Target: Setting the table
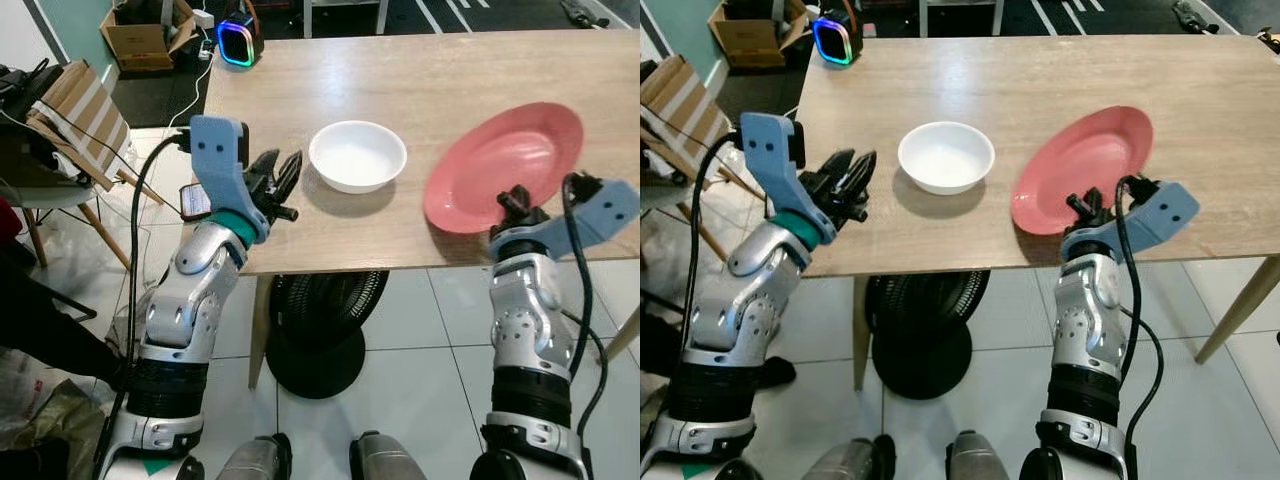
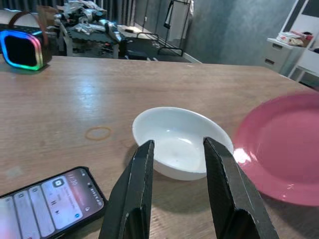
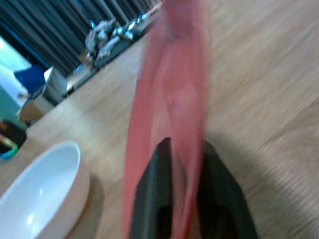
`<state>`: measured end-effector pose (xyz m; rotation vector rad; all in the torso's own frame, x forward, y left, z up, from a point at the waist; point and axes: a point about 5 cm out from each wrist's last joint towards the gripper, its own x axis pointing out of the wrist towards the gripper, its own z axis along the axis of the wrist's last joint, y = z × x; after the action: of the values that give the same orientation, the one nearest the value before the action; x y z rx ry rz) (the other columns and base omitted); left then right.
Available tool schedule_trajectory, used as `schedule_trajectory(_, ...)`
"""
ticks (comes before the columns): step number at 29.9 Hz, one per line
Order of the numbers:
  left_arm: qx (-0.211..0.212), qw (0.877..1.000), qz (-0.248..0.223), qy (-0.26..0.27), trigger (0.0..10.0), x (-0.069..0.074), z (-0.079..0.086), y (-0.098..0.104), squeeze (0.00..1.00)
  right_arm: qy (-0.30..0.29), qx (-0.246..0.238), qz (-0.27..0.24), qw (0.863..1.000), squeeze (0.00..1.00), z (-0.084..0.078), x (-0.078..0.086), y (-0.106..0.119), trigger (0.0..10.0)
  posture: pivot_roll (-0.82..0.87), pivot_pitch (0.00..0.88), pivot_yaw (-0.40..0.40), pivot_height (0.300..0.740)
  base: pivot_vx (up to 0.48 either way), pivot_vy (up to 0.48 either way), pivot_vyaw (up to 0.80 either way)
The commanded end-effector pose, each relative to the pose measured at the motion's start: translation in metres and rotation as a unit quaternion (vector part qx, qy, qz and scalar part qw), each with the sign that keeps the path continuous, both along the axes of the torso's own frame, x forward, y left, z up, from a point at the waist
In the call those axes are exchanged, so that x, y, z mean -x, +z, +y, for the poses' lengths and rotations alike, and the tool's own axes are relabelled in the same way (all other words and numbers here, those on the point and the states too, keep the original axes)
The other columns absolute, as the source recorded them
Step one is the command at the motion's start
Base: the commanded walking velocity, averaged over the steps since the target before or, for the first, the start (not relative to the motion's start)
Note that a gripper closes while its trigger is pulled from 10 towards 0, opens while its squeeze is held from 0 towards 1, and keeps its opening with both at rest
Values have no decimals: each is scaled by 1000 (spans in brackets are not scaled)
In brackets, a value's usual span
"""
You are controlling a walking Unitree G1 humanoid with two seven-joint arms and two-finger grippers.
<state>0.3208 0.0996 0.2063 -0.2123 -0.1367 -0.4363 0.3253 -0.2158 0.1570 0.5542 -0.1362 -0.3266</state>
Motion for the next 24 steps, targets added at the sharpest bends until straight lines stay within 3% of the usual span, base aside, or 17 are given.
schedule_trajectory(1,1,1000,13,-2,10000,3,0,-5,0,13,-2,10,1000,1000,5,-2,-5,10000,-74,52,59,740,0,0,0)
schedule_trajectory(12,9,1000,29,-4,10000,5,1,-4,0,0,40,11,999,1000,-2,-7,-1,10000,-78,44,53,740,0,0,0)
schedule_trajectory(13,10,999,30,-4,10000,5,1,-4,0,-9,55,8,998,537,-5,-7,1,10000,-83,39,53,740,0,0,0)
schedule_trajectory(15,10,999,30,-4,10000,5,1,-4,0,-9,55,8,998,537,-5,-7,1,10000,-83,39,53,740,0,0,0)
schedule_trajectory(16,11,999,31,-6,10000,5,0,-4,0,-20,77,7,997,0,-9,-6,3,10000,-85,35,54,740,0,0,0)
schedule_trajectory(19,11,999,31,-6,10000,5,0,-4,0,-20,77,7,997,0,-9,-6,3,10000,-85,35,54,740,0,0,0)
schedule_trajectory(20,12,999,32,-7,10000,5,-1,-4,0,-36,112,4,993,0,-13,-5,8,10000,-87,29,56,740,0,0,0)
schedule_trajectory(24,13,999,32,-8,10000,4,-2,-4,0,-89,158,0,983,0,-28,0,16,10000,-91,22,60,740,0,0,0)
